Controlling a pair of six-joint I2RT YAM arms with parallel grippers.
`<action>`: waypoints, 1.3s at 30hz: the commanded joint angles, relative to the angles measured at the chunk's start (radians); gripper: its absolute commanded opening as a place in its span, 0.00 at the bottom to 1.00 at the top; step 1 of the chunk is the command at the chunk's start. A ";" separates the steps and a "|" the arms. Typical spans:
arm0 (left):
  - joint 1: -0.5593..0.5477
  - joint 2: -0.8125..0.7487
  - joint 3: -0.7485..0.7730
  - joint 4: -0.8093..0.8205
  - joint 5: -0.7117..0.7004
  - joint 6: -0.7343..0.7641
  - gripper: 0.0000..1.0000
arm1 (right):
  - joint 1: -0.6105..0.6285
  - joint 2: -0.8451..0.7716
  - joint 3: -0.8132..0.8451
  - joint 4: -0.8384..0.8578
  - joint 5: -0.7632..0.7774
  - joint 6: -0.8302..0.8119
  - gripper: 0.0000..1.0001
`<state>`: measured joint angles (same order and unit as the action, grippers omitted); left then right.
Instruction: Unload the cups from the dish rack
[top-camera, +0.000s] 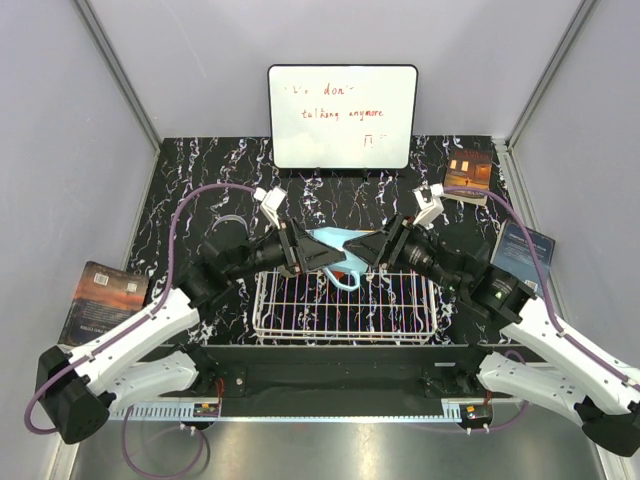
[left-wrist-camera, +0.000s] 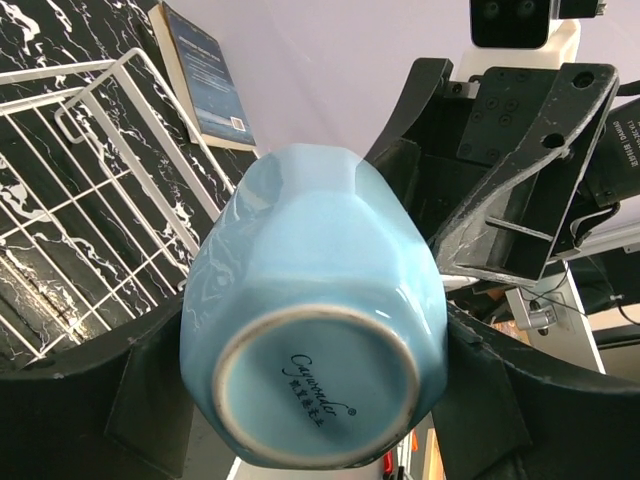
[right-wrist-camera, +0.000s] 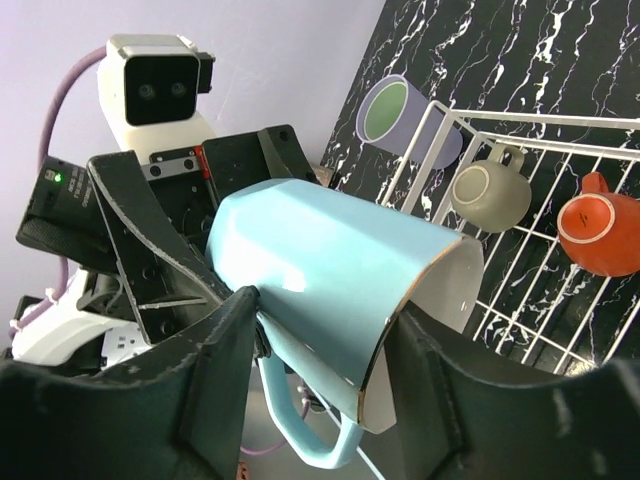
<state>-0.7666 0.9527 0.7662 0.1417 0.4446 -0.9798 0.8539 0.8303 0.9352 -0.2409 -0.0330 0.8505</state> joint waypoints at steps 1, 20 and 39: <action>-0.002 0.004 0.004 0.208 0.072 -0.039 0.00 | -0.007 0.044 0.027 0.101 -0.080 -0.004 0.54; 0.021 0.127 0.067 0.116 0.195 0.049 0.00 | -0.026 0.081 0.034 0.135 -0.229 -0.021 0.00; 0.085 0.195 -0.038 0.656 0.430 -0.250 0.00 | -0.098 0.141 0.043 0.301 -0.525 0.059 0.38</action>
<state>-0.6716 1.1397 0.7109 0.6289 0.8024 -1.1786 0.7456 0.9192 0.9554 -0.0673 -0.3614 0.8764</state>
